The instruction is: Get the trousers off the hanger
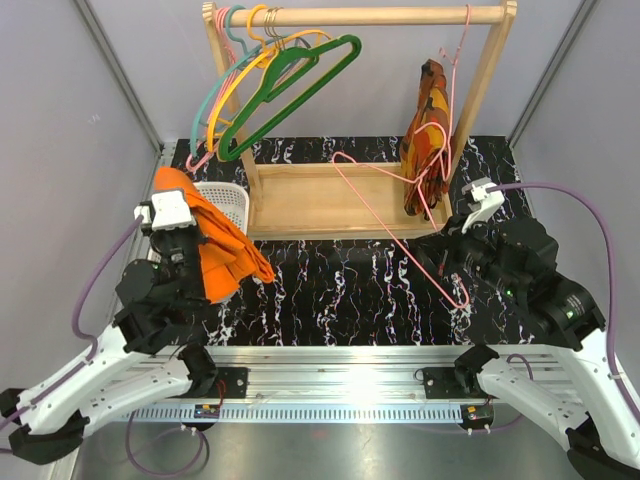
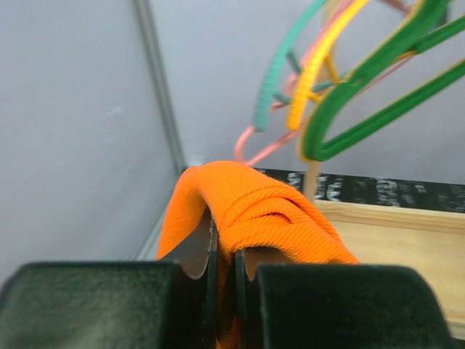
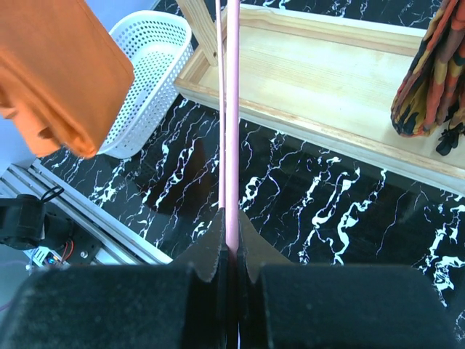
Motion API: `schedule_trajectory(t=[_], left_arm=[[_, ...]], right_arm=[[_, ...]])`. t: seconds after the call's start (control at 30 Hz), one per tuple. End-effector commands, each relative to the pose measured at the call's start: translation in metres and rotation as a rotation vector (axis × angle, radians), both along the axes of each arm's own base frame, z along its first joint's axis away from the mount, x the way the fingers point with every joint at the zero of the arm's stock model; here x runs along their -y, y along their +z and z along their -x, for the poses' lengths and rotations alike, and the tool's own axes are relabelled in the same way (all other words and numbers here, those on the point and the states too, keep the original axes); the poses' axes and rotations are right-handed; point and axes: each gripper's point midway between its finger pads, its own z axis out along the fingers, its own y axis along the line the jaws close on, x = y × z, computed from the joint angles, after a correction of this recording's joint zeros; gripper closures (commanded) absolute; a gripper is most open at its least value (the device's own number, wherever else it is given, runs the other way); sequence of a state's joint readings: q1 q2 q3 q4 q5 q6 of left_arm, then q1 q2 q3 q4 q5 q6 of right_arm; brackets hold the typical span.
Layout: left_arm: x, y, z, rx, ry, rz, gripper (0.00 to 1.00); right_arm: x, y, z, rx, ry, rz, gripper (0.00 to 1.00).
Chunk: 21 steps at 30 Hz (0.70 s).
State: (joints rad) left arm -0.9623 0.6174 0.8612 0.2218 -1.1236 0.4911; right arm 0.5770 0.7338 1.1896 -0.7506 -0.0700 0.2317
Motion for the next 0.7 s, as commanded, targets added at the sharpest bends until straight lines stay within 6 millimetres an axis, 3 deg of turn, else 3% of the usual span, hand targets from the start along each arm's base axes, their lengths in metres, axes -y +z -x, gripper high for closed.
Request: schedule_trajectory(t=[0.0,0.23,0.5,0.67], left_arm=[[-0.023,0.031,-0.002,0.139,0.058,0.152,1.0],[-0.085,0.013,-0.007,0.13,0.321,0.261,1.0],[-0.095,-0.002,-0.014,-0.019,0.434,0.163,1.0],[-0.096,-0.045,-0.029,-0.204,0.513,0.06,1.0]], right_arm=[[-0.004,0.037,0.0,0.099,0.021,-0.066,1.0],[-0.003,0.042,0.006,0.113,0.023,-0.094,1.0],[-0.001,0.047,0.009,0.129,0.021,-0.117,1.0],[0.001,0.042,0.007,0.109,-0.003,-0.125,1.0]])
